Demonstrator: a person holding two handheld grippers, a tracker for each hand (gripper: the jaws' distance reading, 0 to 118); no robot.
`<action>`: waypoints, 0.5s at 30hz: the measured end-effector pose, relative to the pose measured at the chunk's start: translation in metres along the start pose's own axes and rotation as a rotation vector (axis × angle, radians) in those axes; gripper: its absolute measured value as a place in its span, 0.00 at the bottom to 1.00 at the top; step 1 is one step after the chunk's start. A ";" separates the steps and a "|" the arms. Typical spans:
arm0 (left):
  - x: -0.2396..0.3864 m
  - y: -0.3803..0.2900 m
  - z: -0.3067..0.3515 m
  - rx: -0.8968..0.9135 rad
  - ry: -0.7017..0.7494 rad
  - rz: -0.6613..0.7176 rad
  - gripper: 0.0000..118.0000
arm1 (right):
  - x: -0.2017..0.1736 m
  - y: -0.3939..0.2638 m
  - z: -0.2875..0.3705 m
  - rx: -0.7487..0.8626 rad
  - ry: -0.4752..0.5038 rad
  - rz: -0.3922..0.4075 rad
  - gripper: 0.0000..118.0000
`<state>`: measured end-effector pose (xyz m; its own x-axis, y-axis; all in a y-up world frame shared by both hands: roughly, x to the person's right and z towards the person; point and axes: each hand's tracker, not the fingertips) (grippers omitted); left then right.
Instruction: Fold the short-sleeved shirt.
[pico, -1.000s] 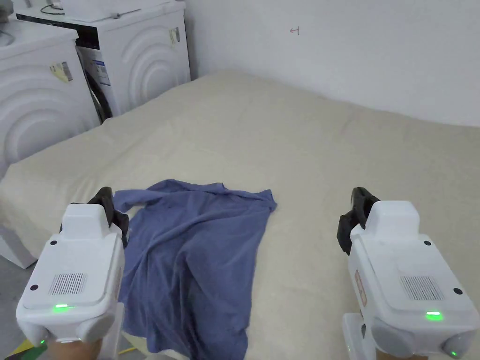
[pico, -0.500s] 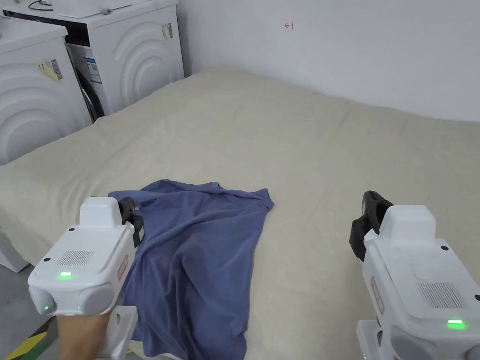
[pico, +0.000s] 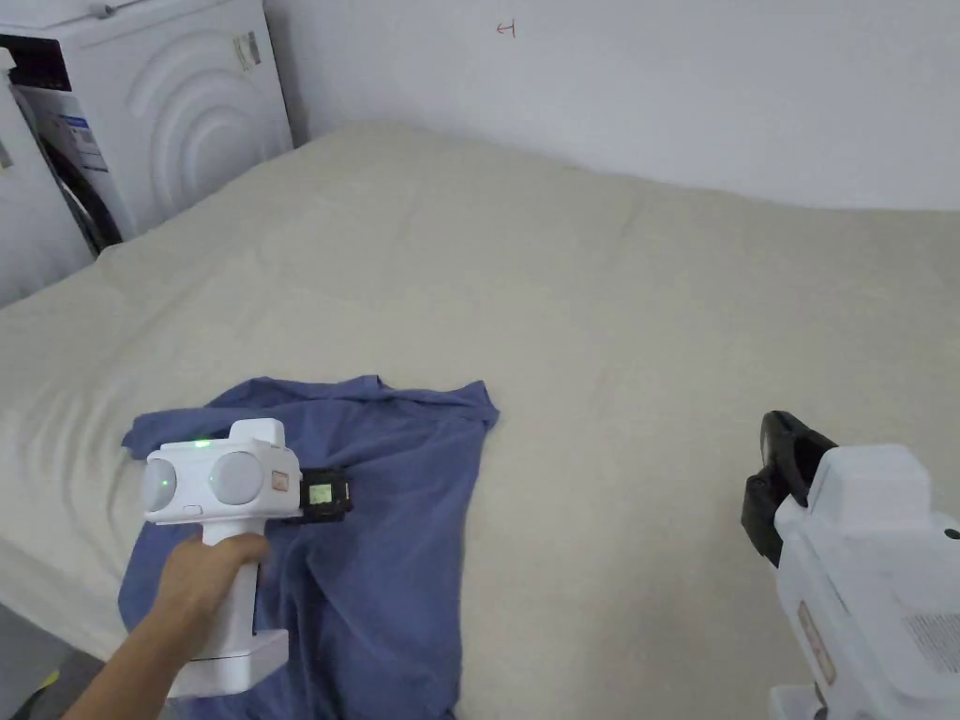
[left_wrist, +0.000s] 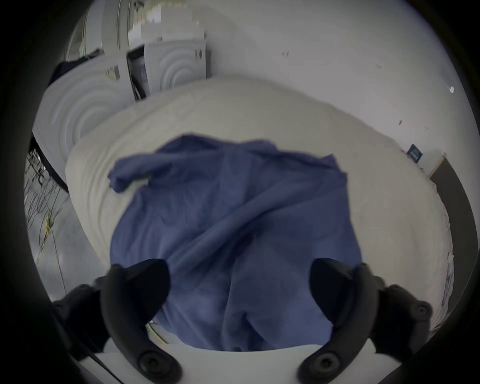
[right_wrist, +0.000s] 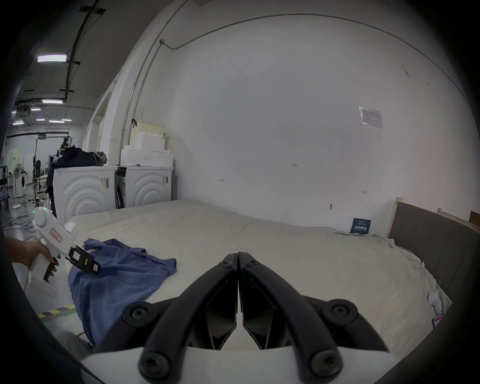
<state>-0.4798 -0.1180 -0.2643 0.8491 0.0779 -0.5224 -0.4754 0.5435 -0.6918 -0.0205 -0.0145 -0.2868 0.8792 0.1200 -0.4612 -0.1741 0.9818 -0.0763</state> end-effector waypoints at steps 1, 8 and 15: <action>-0.001 0.000 -0.010 -0.016 0.013 -0.011 0.96 | 0.003 -0.002 -0.001 -0.005 -0.005 0.001 0.00; 0.003 -0.007 -0.050 -0.116 0.130 -0.053 0.95 | 0.014 -0.011 -0.002 -0.046 -0.039 -0.010 0.00; 0.023 -0.017 -0.006 -0.111 0.061 0.043 0.58 | 0.015 -0.011 0.008 -0.064 -0.052 -0.019 0.00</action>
<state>-0.4540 -0.1300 -0.2674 0.8132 0.0466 -0.5801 -0.5368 0.4450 -0.7168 -0.0022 -0.0221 -0.2857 0.9040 0.1107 -0.4130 -0.1837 0.9727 -0.1415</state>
